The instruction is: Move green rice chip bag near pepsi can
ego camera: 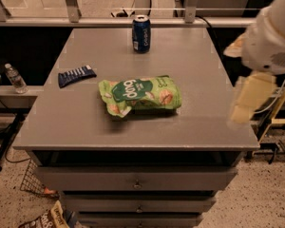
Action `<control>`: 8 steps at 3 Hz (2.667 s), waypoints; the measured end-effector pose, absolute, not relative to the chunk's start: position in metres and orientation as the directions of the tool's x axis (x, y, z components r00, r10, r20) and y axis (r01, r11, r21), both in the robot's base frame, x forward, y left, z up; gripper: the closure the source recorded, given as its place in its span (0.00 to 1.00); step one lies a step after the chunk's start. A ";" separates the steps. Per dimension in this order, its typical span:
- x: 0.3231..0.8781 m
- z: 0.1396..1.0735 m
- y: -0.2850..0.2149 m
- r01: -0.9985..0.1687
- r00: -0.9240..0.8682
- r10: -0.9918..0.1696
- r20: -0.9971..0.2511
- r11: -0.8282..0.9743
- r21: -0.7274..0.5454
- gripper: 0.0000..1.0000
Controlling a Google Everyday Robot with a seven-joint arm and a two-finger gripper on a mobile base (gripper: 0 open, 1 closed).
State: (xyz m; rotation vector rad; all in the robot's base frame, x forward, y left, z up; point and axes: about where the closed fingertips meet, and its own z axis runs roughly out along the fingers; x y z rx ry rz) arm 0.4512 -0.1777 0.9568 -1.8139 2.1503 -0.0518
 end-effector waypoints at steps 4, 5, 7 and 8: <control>0.536 0.875 -0.042 -0.967 -0.020 -0.925 -0.379 0.115 -0.230 0.00; 0.542 0.866 -0.031 -0.969 -0.012 -0.920 -0.393 0.107 -0.221 0.18; 0.561 0.878 -0.033 -0.967 0.002 -0.902 -0.431 0.108 -0.230 0.74; 0.584 0.901 -0.068 -0.938 -0.058 -0.900 -0.433 0.197 -0.284 1.00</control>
Offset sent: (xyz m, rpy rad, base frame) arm 0.0683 0.1351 -0.0988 0.1424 0.0259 0.1533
